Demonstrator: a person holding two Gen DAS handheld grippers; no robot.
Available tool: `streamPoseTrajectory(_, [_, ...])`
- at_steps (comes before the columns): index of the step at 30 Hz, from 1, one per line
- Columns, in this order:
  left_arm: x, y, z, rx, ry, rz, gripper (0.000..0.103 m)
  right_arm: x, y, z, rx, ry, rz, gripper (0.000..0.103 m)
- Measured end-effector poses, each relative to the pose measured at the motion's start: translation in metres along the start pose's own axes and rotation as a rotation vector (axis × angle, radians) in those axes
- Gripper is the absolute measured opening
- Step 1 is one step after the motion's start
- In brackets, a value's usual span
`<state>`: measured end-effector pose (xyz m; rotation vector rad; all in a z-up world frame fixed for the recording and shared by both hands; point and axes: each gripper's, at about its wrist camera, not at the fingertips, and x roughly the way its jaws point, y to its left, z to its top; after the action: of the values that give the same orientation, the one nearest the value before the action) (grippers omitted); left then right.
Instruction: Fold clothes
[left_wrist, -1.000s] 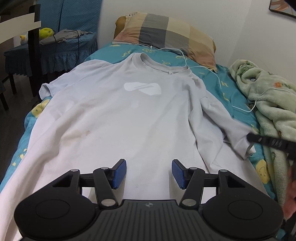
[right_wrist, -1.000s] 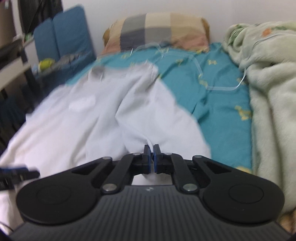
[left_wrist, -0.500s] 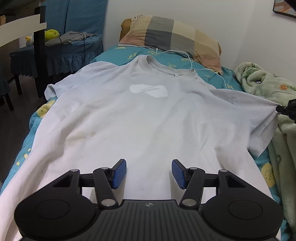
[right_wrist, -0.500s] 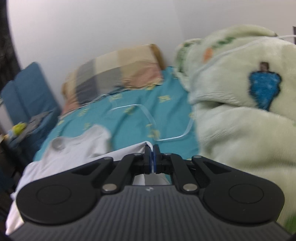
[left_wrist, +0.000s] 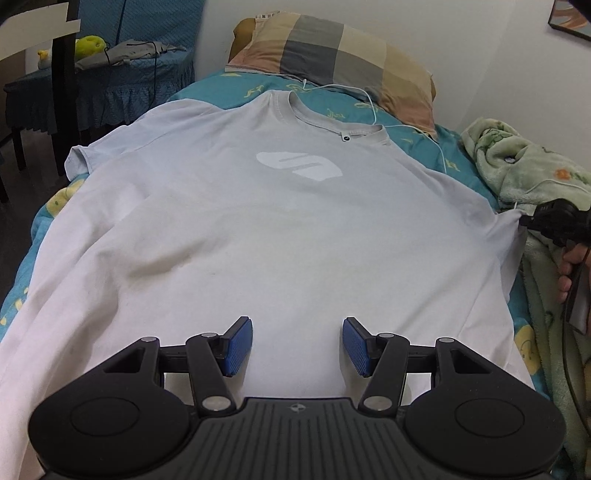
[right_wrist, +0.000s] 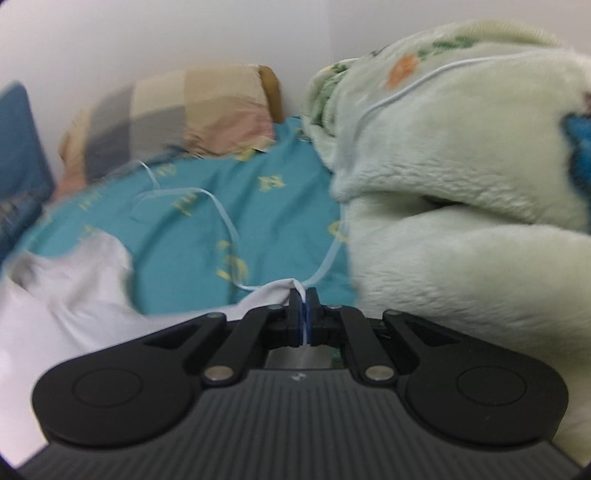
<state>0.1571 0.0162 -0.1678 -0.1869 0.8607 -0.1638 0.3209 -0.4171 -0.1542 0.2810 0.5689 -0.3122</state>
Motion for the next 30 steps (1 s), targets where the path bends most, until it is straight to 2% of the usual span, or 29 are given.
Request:
streamPoseTrajectory(3, [0.0, 0.002, 0.001, -0.006, -0.001, -0.002, 0.057, -0.004, -0.004, 0.006, 0.062, 0.005, 0.041, 0.006])
streamPoseTrajectory(7, [0.0, 0.003, 0.002, -0.012, -0.001, 0.0, 0.057, -0.008, -0.013, 0.011, 0.162, 0.067, 0.065, 0.008])
streamPoseTrajectory(9, [-0.002, 0.004, 0.002, -0.02, -0.003, 0.0, 0.057, -0.014, -0.013, 0.015, 0.18, 0.08, 0.067, 0.013])
streamPoseTrajectory(10, [-0.003, 0.005, 0.003, -0.027, -0.004, -0.002, 0.057, -0.019, -0.013, 0.017, 0.197, 0.075, 0.078, 0.025])
streamPoseTrajectory(11, [-0.004, 0.006, 0.003, -0.035, -0.006, -0.006, 0.057, -0.024, -0.014, 0.019, 0.223, 0.066, 0.099, 0.042])
streamPoseTrajectory(13, [-0.006, 0.008, 0.004, -0.048, -0.01, -0.013, 0.057, -0.035, -0.017, 0.022, 0.287, 0.052, 0.138, 0.053])
streamPoseTrajectory(16, [-0.008, 0.008, 0.005, -0.058, -0.013, -0.02, 0.057, -0.046, -0.016, 0.025, 0.339, 0.063, 0.172, 0.052])
streamPoseTrajectory(18, [-0.007, 0.008, 0.005, -0.066, -0.011, -0.027, 0.057, -0.043, -0.013, 0.022, 0.36, 0.128, 0.155, 0.053])
streamPoseTrajectory(21, [-0.003, 0.01, 0.005, -0.081, 0.0, -0.039, 0.057, -0.023, -0.012, 0.006, 0.439, 0.279, 0.152, 0.053])
streamPoseTrajectory(23, [0.0, 0.011, 0.005, -0.091, 0.006, -0.044, 0.057, -0.006, -0.011, -0.008, 0.475, 0.334, 0.142, 0.053])
streamPoseTrajectory(27, [0.005, 0.014, 0.006, -0.107, 0.005, -0.048, 0.058, 0.018, -0.008, -0.025, 0.49, 0.323, 0.157, 0.051])
streamPoseTrajectory(28, [0.007, 0.015, 0.006, -0.111, 0.004, -0.05, 0.058, 0.023, -0.008, -0.027, 0.486, 0.325, 0.153, 0.048])
streamPoseTrajectory(30, [0.009, 0.016, 0.008, -0.12, 0.003, -0.054, 0.058, 0.034, -0.007, -0.029, 0.483, 0.34, 0.109, 0.032])
